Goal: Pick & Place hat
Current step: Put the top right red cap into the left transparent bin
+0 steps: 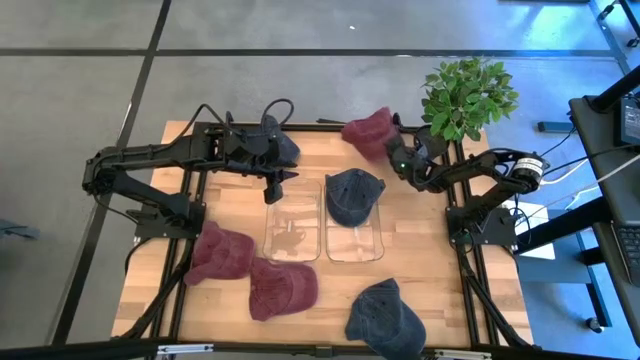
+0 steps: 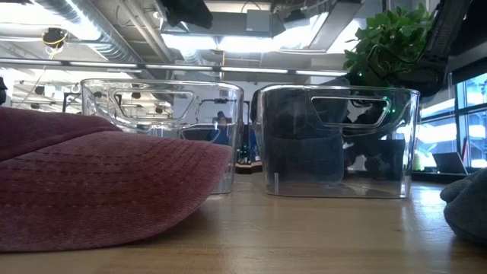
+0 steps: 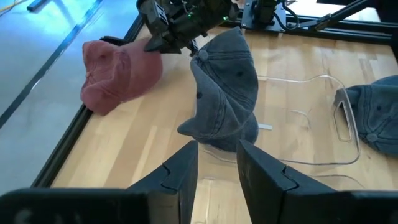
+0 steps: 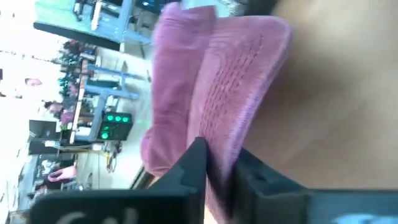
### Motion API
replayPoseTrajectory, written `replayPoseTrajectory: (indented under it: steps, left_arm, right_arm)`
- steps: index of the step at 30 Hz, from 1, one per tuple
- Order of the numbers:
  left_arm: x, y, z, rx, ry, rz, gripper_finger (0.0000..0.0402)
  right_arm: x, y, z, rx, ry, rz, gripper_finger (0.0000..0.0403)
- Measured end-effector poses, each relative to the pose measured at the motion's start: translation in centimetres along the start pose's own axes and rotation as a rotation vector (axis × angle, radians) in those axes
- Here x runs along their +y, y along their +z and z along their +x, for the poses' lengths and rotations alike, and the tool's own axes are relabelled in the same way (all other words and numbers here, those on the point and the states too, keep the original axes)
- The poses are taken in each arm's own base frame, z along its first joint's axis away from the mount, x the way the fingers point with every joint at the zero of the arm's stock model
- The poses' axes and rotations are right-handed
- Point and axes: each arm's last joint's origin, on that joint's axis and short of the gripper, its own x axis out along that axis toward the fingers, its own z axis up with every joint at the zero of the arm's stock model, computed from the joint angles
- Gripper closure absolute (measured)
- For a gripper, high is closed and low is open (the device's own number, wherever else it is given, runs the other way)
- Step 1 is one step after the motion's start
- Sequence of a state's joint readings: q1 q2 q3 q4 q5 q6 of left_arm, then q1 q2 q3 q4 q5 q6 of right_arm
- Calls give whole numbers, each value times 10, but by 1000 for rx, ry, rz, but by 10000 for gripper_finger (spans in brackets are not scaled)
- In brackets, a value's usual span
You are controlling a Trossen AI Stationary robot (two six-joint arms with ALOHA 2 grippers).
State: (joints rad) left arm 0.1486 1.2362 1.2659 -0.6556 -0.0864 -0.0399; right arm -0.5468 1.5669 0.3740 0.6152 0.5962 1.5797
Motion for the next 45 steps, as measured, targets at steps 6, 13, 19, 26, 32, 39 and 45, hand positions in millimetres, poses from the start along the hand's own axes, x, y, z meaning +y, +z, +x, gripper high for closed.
replayPoseTrajectory:
  steps: [6, 13, 19, 26, 32, 39, 45]
  left_arm:
    - [0, 0, 0, 0, 0, -46, 292]
    - [0, 0, 0, 0, 1, -120, 295]
    - [1, 0, 0, -5, 26, -146, 292]
    - [4, 1, 0, -32, 132, -281, 290]
    - [4, 1, 0, -38, 124, -367, 270]
    - [3, 2, -10, -52, 61, -372, 202]
    - [-1, 5, -24, -101, 14, -404, 158]
  right_arm:
    - [13, 1, -1, -24, 132, -141, 387]
    - [32, 6, -9, -64, 273, -272, 387]
    - [61, 9, -20, -47, 467, -356, 387]
    - [114, 5, -48, 48, 782, -475, 387]
    - [158, 3, -95, 167, 1067, -605, 387]
    - [181, 18, -152, 258, 999, -881, 387]
    - [193, 40, -207, 353, 1040, -986, 387]
